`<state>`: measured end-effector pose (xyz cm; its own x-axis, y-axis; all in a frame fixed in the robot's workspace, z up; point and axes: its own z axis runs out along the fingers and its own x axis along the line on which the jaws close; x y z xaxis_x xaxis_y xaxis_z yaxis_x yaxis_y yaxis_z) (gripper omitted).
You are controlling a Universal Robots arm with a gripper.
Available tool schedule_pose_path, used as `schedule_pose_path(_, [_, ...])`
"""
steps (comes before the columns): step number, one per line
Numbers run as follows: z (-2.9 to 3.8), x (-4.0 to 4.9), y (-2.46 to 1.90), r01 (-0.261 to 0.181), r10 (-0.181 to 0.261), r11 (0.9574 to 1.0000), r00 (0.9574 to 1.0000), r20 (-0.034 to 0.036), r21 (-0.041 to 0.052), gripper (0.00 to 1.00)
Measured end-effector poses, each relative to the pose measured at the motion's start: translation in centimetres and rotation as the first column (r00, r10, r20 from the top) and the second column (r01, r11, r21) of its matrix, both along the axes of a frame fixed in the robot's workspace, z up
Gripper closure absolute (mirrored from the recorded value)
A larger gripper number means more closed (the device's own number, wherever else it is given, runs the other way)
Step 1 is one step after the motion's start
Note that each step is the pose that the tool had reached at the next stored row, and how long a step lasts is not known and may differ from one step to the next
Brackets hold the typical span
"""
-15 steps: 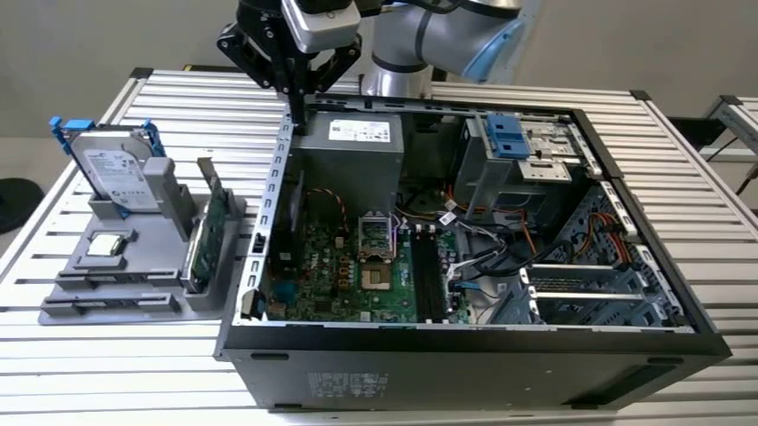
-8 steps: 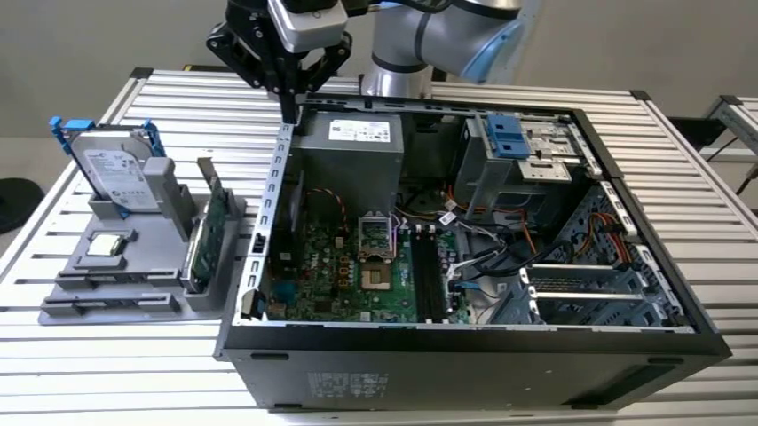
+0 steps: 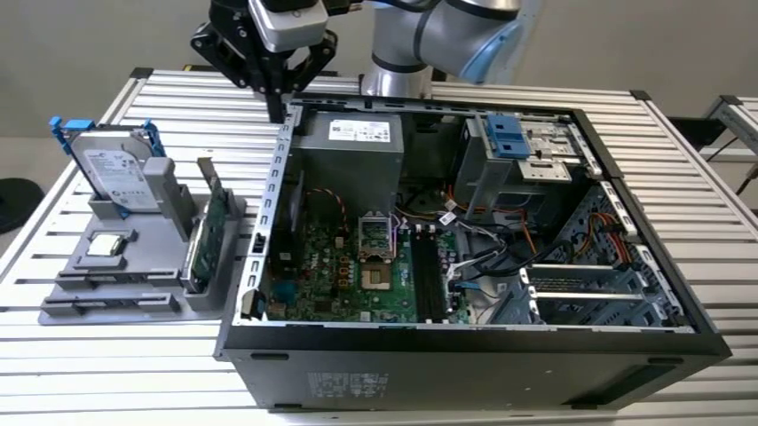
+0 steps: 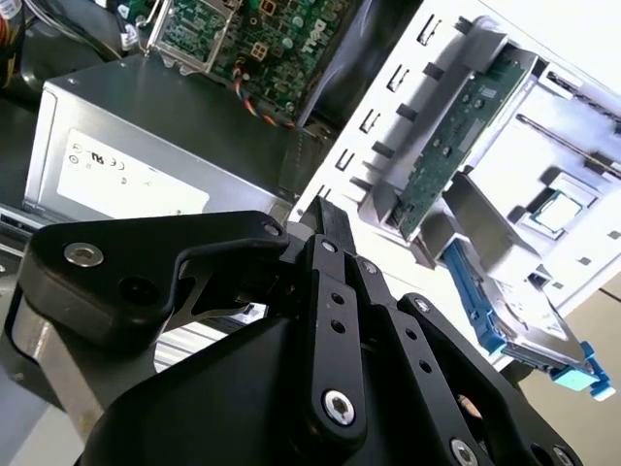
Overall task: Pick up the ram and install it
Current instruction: 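Reach for the ram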
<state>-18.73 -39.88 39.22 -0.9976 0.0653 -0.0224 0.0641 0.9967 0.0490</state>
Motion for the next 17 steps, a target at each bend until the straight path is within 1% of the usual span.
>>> schedule_pose_path(17, [-0.06, -2.87, 0.0, -0.013, 0.013, 0.9999, 0.9999, 0.0, 0.0, 1.0])
